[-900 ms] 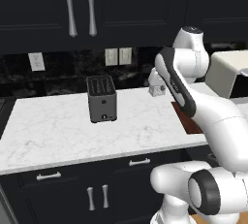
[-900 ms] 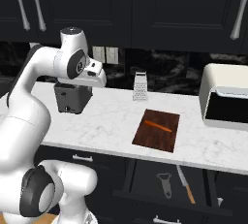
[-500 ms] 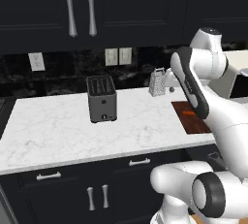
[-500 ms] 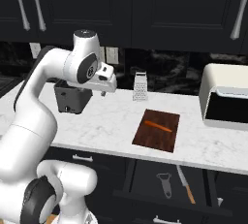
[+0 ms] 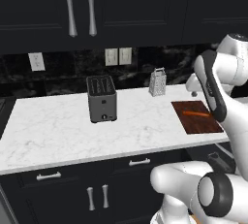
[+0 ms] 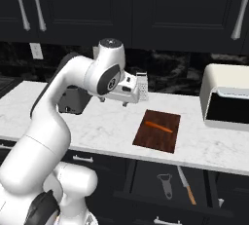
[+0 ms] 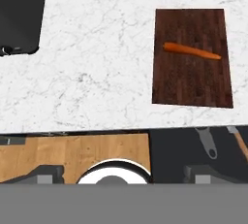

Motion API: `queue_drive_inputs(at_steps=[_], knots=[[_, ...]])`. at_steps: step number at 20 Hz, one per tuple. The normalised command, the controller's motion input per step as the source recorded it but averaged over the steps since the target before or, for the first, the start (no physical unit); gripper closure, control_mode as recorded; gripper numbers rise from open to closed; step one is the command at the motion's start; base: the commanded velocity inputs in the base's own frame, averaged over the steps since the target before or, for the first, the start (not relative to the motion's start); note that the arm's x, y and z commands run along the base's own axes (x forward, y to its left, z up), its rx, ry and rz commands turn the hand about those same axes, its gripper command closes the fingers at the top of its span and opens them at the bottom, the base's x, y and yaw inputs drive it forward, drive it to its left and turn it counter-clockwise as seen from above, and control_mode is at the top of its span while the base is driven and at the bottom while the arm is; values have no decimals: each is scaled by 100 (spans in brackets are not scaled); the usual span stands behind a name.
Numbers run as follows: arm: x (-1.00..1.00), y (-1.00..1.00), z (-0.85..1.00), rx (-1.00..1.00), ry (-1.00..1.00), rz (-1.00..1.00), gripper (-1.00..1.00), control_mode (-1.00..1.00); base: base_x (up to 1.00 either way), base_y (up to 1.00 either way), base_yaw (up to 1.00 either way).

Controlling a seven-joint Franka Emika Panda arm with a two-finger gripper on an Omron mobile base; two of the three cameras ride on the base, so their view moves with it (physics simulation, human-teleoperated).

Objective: Place the appropriate cutting tool for cutting the carrot skin on the cutting board.

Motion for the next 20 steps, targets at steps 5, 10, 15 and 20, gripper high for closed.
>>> queue_drive_inputs(at_steps=[5, 10, 15, 20], knots=[[-6, -47, -9, 0, 2, -3, -100, -100, 0, 0, 0], [-13, -49, -6, 0, 1, -4, -100, -100, 0, 0, 0], [-31, -53, -9, 0, 0, -6, -100, -100, 0, 0, 0], [-56, -40, -12, 0, 0, -2, -100, -100, 0, 0, 0]])
